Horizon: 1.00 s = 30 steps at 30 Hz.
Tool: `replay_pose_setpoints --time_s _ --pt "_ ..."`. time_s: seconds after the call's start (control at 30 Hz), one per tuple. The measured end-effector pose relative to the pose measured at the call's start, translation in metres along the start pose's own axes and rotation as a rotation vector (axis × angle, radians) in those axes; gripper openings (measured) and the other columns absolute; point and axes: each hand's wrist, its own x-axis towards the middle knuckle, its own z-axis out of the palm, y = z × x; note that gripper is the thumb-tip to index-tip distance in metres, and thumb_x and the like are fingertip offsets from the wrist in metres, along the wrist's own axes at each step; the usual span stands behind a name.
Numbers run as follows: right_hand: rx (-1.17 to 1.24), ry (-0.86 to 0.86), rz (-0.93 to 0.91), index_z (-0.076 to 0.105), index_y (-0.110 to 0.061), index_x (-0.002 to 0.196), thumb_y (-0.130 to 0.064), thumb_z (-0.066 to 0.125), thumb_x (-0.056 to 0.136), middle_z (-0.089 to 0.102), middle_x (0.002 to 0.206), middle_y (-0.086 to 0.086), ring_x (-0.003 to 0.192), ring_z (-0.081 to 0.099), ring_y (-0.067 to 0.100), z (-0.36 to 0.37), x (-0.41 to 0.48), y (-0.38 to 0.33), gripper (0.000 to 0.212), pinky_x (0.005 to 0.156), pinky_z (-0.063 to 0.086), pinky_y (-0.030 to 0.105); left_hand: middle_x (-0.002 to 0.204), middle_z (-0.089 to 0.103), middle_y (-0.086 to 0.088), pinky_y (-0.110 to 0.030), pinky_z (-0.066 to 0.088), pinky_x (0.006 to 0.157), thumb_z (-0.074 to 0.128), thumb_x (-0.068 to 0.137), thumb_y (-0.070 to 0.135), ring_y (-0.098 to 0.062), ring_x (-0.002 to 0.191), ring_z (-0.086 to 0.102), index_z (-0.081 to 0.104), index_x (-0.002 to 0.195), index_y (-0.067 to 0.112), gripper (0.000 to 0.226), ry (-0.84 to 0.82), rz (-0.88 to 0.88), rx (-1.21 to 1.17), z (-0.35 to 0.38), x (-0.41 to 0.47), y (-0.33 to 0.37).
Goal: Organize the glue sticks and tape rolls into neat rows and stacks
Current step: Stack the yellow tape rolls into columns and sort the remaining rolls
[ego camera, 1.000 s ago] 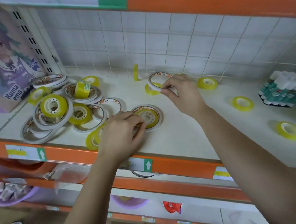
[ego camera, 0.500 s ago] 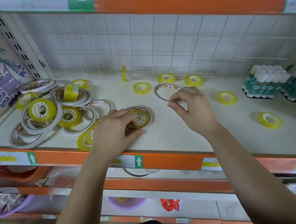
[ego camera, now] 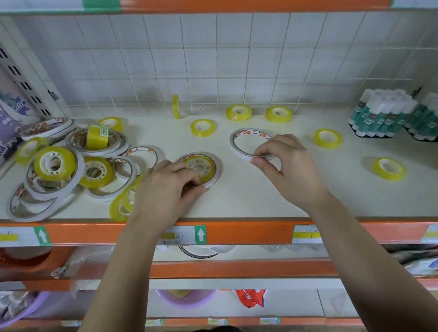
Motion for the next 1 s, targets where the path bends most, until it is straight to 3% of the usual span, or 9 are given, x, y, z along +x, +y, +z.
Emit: replay_pose_setpoints --time_s 0.1,0.27,0.43,0.57,0.67,0.87,1.0 --pt "-0.015 0.014 0.007 0.069 -0.01 0.089 -0.022 0.066 0.089 0.066 0.089 0.0 0.094 0.057 0.025 -0.005 -0.003 0.001 0.013 0.084 0.041 0.024 0.081 0.067 0.006 -0.035 0.047 0.068 0.06 0.083 0.041 -0.023 0.079 0.055 0.069 0.082 0.018 0.024 0.024 0.02 -0.106 -0.001 -0.001 -0.001" --pt "-0.026 0.047 -0.004 0.069 -0.009 0.089 -0.021 0.066 0.089 0.066 0.089 -0.001 0.093 0.058 0.026 -0.016 -0.01 0.001 0.013 0.083 0.041 0.022 0.083 0.065 0.007 -0.024 0.035 0.068 0.052 0.086 0.045 -0.019 0.081 0.053 0.068 0.087 0.017 0.032 0.094 0.035 -0.189 -0.005 -0.001 0.009" --pt "-0.047 0.094 -0.026 0.069 -0.007 0.087 -0.017 0.067 0.088 0.065 0.087 0.0 0.092 0.056 0.025 -0.035 -0.016 0.003 0.011 0.083 0.038 0.018 0.081 0.064 0.006 -0.028 0.041 0.068 0.053 0.089 0.043 -0.021 0.079 0.055 0.068 0.085 0.015 0.032 0.153 0.078 -0.168 -0.01 0.012 0.032" --pt "-0.082 0.157 -0.051 0.069 -0.006 0.086 -0.016 0.067 0.087 0.065 0.085 0.001 0.092 0.054 0.027 -0.063 -0.019 0.01 0.01 0.084 0.039 0.022 0.082 0.062 0.007 -0.035 0.045 0.072 0.057 0.09 0.037 -0.021 0.081 0.056 0.065 0.085 0.014 0.024 0.184 0.136 -0.235 -0.013 0.031 0.066" --pt "-0.121 0.214 -0.064 0.069 -0.006 0.086 -0.014 0.069 0.087 0.066 0.084 0.001 0.091 0.054 0.027 -0.092 -0.022 0.019 0.008 0.087 0.036 0.016 0.085 0.061 0.008 -0.041 0.048 0.073 0.061 0.091 0.032 -0.022 0.084 0.058 0.065 0.085 0.015 0.018 0.2 0.166 -0.26 -0.014 0.044 0.092" --pt "-0.223 0.324 -0.107 0.071 -0.005 0.09 -0.02 0.066 0.091 0.067 0.088 0.002 0.093 0.054 0.028 -0.168 -0.034 0.049 0.015 0.087 0.04 0.027 0.085 0.061 0.007 -0.037 0.047 0.073 0.065 0.09 0.027 -0.021 0.085 0.059 0.066 0.087 0.013 0.014 0.272 0.225 -0.301 -0.007 0.07 0.162" --pt "-0.295 0.36 -0.132 0.072 -0.006 0.091 -0.02 0.066 0.091 0.067 0.089 0.003 0.097 0.051 0.027 -0.228 -0.042 0.079 0.015 0.086 0.036 0.022 0.085 0.063 0.002 -0.036 0.045 0.075 0.068 0.09 0.023 -0.025 0.087 0.058 0.067 0.087 0.009 0.014 0.327 0.266 -0.305 0.007 0.092 0.224"
